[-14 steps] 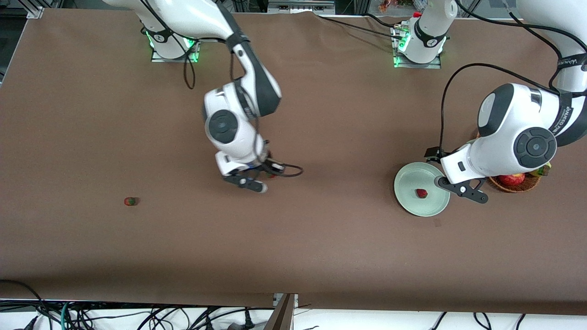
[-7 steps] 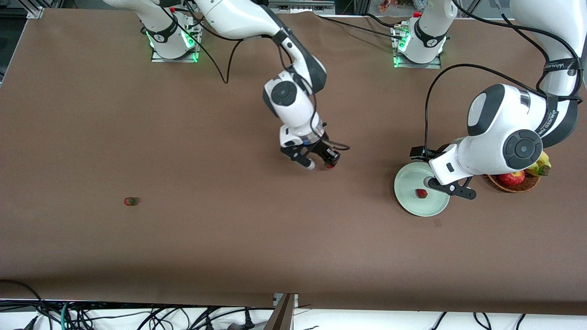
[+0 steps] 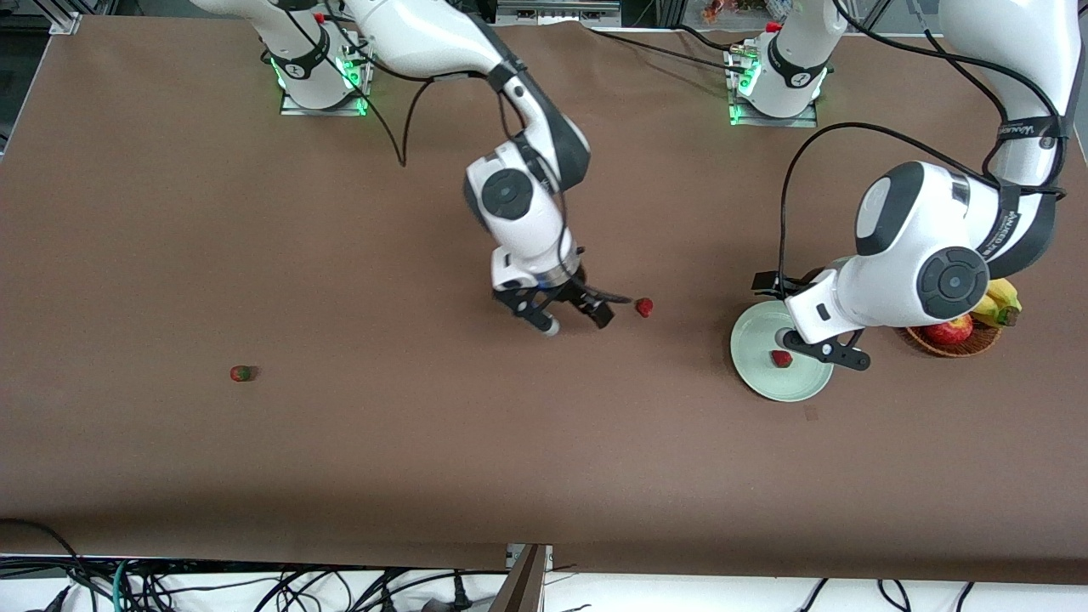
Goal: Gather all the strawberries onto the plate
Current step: 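Grasp the strawberry with the left gripper while the right gripper reaches another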
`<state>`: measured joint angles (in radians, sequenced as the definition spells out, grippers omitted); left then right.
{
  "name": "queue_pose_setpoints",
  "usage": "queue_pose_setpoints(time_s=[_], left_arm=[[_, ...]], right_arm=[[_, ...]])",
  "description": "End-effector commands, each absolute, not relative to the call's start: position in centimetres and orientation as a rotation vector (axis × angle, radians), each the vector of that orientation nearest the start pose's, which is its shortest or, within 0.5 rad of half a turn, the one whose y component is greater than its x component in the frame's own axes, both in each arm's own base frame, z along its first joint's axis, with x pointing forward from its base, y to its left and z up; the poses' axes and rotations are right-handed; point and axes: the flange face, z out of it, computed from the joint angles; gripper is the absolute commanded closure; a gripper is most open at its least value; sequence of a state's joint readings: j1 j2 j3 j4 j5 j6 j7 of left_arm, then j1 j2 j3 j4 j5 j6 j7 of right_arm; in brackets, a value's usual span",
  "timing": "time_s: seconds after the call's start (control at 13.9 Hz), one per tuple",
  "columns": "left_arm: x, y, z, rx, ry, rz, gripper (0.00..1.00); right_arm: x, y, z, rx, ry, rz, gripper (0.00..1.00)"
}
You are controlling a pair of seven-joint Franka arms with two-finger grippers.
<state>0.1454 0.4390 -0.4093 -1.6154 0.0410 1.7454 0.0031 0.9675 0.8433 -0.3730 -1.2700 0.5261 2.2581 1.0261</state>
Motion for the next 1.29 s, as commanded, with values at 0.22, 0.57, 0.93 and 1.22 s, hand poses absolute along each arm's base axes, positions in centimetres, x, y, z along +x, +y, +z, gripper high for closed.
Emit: queue_pose_setpoints(time_s=[0.22,0.57,0.93,1.22], left_arm=[[57.1,-24.6,30.5,-3.194,0.179,0.330,0.00],[54.4,-28.6,23.5,-3.197,0.301,0.075,0.00],[54.3,-29.1,19.2,-3.153,0.481,-0.021,0.00],[54.0,-29.2,17.6,-3.167,0.493,-0.018,0.00]], right_arm=[[64.6,27.3,27.2,-3.185,0.278,0.121,0.01],[66.8,6.2,23.7,-3.233,-0.163,0.132,0.01],[67.8,-4.5,21.0,-3.171,-0.413,0.046,0.01],[67.9,-5.0,19.7,-3.144,-0.399,0.021,0.13]])
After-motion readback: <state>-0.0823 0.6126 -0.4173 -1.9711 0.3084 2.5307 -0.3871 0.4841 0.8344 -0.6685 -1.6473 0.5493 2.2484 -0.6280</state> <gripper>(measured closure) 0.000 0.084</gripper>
